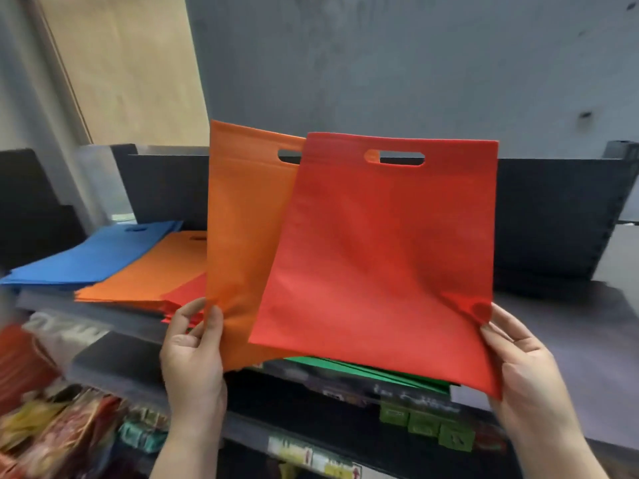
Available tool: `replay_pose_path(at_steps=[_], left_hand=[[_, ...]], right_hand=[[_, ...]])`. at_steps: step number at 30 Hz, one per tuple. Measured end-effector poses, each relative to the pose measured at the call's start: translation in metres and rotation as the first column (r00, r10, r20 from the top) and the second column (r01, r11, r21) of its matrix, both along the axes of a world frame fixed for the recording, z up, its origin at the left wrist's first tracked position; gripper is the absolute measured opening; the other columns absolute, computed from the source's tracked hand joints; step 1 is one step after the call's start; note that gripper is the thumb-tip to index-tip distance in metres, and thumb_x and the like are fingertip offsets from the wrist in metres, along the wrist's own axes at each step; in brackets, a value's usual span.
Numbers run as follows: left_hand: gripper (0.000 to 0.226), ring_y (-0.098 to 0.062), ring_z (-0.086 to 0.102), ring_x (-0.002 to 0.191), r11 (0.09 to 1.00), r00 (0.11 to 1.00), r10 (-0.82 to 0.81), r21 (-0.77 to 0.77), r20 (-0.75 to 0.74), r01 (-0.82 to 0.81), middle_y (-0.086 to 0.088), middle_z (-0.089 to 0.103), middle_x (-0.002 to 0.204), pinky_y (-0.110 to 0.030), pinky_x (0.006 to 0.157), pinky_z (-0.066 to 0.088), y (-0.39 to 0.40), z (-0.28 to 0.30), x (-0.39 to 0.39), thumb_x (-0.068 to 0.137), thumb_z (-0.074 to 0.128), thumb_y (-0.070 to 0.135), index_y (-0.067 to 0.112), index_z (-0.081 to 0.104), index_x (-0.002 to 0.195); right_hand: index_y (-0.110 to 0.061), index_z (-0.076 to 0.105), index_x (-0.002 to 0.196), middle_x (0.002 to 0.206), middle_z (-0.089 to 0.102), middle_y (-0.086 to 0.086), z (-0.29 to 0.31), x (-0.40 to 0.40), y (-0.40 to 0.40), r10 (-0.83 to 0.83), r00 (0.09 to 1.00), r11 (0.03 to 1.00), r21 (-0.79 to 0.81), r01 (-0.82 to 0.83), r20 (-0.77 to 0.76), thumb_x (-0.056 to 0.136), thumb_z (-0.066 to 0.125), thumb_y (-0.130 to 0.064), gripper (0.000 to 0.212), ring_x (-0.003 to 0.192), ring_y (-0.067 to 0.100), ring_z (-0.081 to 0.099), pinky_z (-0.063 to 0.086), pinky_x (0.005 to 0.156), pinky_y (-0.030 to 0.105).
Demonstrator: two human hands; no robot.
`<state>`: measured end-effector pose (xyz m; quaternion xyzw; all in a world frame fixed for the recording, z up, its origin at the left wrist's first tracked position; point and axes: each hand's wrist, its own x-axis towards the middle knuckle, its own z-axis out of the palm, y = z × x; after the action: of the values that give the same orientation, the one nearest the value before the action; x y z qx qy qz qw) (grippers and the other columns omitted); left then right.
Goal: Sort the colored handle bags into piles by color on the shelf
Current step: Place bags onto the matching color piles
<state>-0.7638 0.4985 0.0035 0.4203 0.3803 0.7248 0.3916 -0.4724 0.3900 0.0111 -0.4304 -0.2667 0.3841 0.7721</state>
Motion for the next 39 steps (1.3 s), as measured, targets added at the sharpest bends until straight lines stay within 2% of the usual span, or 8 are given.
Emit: replay_pose_path(at_steps=[5,13,21,25,29,32,35,39], left_hand=[[0.007,-0.016,0.070,0.078,0.987,0.986,0.159,-0.006,-0.046,-0.159,0.008,0.074,0.083,-0.032,0.065,0.052,0.000,-0.005,-0.053,0.077,0.063,0.046,0.043,0.065,0.083],[0.015,-0.004,0.069,0.069,0.957,0.955,0.290,-0.004,-0.065,-0.291,0.012,0.073,0.080,-0.016,0.053,0.051,0.022,-0.009,-0.120,0.089,0.061,0.033,0.046,0.065,0.082],[0.014,-0.024,0.066,0.086,0.965,0.959,0.261,0.025,-0.107,-0.259,0.004,0.071,0.084,-0.042,0.079,0.052,0.100,0.001,-0.188,0.090,0.062,0.029,0.040,0.064,0.083],[0.020,-0.022,0.064,0.078,0.975,0.968,0.220,0.012,-0.124,-0.220,0.007,0.071,0.074,-0.039,0.073,0.051,0.151,0.005,-0.224,0.090,0.062,0.028,0.044,0.066,0.079],[0.017,-0.024,0.062,0.073,0.989,0.976,0.145,-0.006,-0.162,-0.148,-0.003,0.067,0.075,-0.042,0.073,0.050,0.199,0.003,-0.260,0.088,0.064,0.033,0.048,0.065,0.079],[0.012,-0.028,0.063,0.079,0.997,0.980,0.058,-0.031,-0.188,-0.065,-0.006,0.069,0.082,-0.041,0.073,0.052,0.232,0.002,-0.279,0.087,0.065,0.035,0.046,0.065,0.080],[0.013,-0.024,0.063,0.073,0.999,0.973,-0.007,-0.042,-0.230,-0.003,-0.002,0.069,0.075,-0.040,0.071,0.052,0.259,0.001,-0.291,0.087,0.065,0.034,0.045,0.066,0.079],[0.010,-0.027,0.056,0.073,0.997,0.954,-0.071,-0.055,-0.292,0.057,-0.012,0.060,0.076,-0.046,0.072,0.049,0.287,-0.002,-0.299,0.091,0.062,0.029,0.034,0.062,0.083]], right_hand=[[-0.028,0.078,0.076,0.081,0.075,0.000,0.004,-0.031,0.033,0.143,0.987,0.990,0.003,-0.144,-0.077,0.094,0.041,0.004,0.052,0.065,0.009,0.070,0.057,0.055,0.022],[-0.016,0.069,0.092,0.078,0.075,0.004,0.008,-0.098,0.084,0.271,0.951,0.963,0.034,-0.269,-0.148,0.092,0.044,0.005,0.033,0.059,0.009,0.068,0.054,0.051,0.019],[-0.015,0.065,0.105,0.082,0.075,0.003,0.013,-0.167,0.140,0.230,0.959,0.973,0.072,-0.220,-0.167,0.095,0.042,0.004,0.032,0.062,0.009,0.069,0.053,0.053,0.016],[-0.017,0.067,0.102,0.084,0.075,0.005,0.014,-0.199,0.167,0.158,0.975,0.986,0.071,-0.148,-0.158,0.095,0.042,0.003,0.033,0.063,0.010,0.069,0.055,0.054,0.018],[-0.017,0.067,0.101,0.080,0.075,0.003,0.015,-0.228,0.190,0.086,0.984,0.995,0.072,-0.075,-0.157,0.095,0.040,0.004,0.035,0.061,0.009,0.069,0.056,0.056,0.019],[-0.018,0.067,0.099,0.079,0.075,0.003,0.014,-0.247,0.201,0.027,0.991,0.998,0.067,-0.018,-0.133,0.096,0.040,0.004,0.035,0.061,0.010,0.069,0.055,0.054,0.019],[-0.019,0.066,0.100,0.080,0.075,0.002,0.013,-0.259,0.206,-0.019,0.992,0.998,0.062,0.027,-0.121,0.096,0.040,0.003,0.034,0.062,0.010,0.070,0.054,0.053,0.018],[-0.016,0.065,0.105,0.078,0.074,-0.001,0.012,-0.273,0.212,-0.075,0.991,0.995,0.059,0.082,-0.110,0.096,0.039,0.004,0.034,0.060,0.008,0.069,0.052,0.051,0.015]])
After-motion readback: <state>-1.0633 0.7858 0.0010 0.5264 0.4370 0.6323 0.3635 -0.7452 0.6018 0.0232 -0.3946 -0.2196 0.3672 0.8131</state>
